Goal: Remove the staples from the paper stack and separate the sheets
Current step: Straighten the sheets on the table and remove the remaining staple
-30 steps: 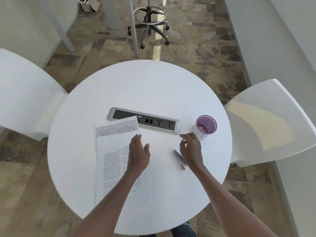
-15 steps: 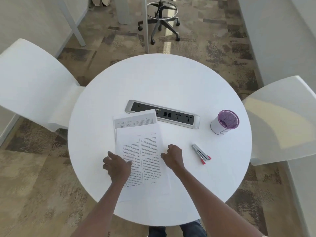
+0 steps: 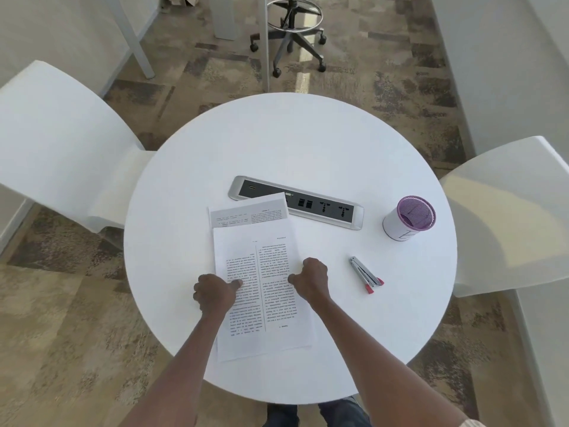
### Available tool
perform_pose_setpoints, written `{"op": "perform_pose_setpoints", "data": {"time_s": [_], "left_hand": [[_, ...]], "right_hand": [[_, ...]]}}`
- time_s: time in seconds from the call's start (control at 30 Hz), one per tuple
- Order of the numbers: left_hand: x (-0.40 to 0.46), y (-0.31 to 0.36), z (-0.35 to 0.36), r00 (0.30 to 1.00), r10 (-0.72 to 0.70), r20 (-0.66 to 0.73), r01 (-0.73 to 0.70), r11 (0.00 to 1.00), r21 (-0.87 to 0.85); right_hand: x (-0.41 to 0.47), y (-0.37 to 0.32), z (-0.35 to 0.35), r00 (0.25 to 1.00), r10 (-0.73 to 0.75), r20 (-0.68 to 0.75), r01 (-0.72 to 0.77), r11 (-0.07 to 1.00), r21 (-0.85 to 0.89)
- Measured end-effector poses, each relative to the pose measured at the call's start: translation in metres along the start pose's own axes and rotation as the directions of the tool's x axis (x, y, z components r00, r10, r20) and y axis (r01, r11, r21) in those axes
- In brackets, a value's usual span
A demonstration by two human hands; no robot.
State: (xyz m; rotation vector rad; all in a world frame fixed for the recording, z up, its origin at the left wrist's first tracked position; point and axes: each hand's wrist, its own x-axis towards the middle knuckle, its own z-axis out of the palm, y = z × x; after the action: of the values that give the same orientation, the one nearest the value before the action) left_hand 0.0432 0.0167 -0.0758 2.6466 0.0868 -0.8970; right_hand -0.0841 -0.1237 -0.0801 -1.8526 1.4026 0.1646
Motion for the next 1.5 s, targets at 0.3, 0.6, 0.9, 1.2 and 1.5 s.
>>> {"op": "perform_pose_setpoints", "data": {"time_s": [0.3, 0.6, 0.9, 1.2, 1.5], "left_hand": [[-0.007, 0.005, 0.004, 0.998, 0.009, -0.056, -0.01, 1.0, -0.013], [-0.018, 0.015, 0.009, 0.992, 0.018, -0.129, -0.01, 0.998, 0.061], [-0.019, 0.011, 0.011, 0.99, 0.043, -0.135, -0.036, 0.998, 0.052], [-0.018, 0.004, 0.011, 0.985, 0.076, -0.157, -0.077, 0.997, 0.003], [-0.02, 0.004, 0.01, 0.981, 0.104, -0.166, -0.107, 0.994, -0.009]], "right_hand": [[0.002, 0.0, -0.002, 1.0, -0.002, 0.013, 0.002, 1.0, 0.009], [0.002, -0.001, -0.001, 0.998, 0.063, 0.024, -0.064, 0.996, 0.054], [0.006, -0.002, 0.002, 0.983, 0.167, 0.069, -0.178, 0.964, 0.195], [0.0, 0.0, 0.005, 0.996, 0.089, 0.004, -0.087, 0.972, 0.22], [-0.004, -0.012, 0.01, 0.999, 0.032, 0.016, -0.034, 0.988, 0.148]]}}
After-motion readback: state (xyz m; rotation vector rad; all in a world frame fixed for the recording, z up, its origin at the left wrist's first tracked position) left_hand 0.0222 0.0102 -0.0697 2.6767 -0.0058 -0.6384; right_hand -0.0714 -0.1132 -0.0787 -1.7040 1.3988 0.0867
